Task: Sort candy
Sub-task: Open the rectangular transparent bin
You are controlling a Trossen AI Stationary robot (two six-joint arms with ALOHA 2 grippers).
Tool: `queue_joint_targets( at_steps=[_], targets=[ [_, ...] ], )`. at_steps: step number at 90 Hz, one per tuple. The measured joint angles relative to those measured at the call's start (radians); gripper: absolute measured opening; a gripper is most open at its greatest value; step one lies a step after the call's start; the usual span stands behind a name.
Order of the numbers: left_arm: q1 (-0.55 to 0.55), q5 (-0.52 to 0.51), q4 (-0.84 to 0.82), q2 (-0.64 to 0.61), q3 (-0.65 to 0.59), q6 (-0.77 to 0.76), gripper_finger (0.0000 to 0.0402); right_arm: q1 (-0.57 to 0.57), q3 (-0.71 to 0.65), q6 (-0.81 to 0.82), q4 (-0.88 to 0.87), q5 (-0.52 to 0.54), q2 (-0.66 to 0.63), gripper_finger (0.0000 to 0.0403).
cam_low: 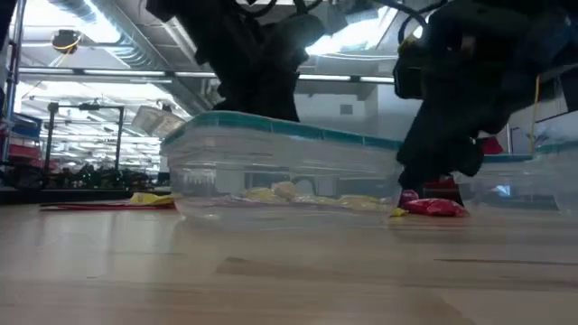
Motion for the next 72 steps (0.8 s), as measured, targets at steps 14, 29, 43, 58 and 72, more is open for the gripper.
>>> queue_joint_targets(
  at_steps=[14, 29, 43, 58, 72],
  targets=[
    [-0.026, -0.011, -0.068, -0.001, -0.002, -0.003, 0.0000, 0.000, 0.001, -0.007, 0.168, 0.051, 0.076, 0.0183],
    [-0.074, -0.062, -0.147, 0.003, -0.003, -0.005, 0.0000, -0.001, 0.003, 0.018, 0.287, 0.119, 0.119, 0.0183],
    [-0.096, -0.114, -0.129, 0.002, -0.033, -0.060, 0.0000, 0.000, 0.004, 0.018, 0.402, 0.122, 0.170, 0.0183],
    [-0.100, -0.114, -0.055, 0.002, -0.088, -0.142, 0.0000, -0.001, 0.029, 0.033, 0.488, 0.069, 0.260, 0.0183],
    [-0.100, -0.113, -0.034, 0.001, -0.101, -0.154, 0.0000, 0.004, 0.079, 0.021, 0.513, 0.019, 0.286, 0.0178]
  ],
)
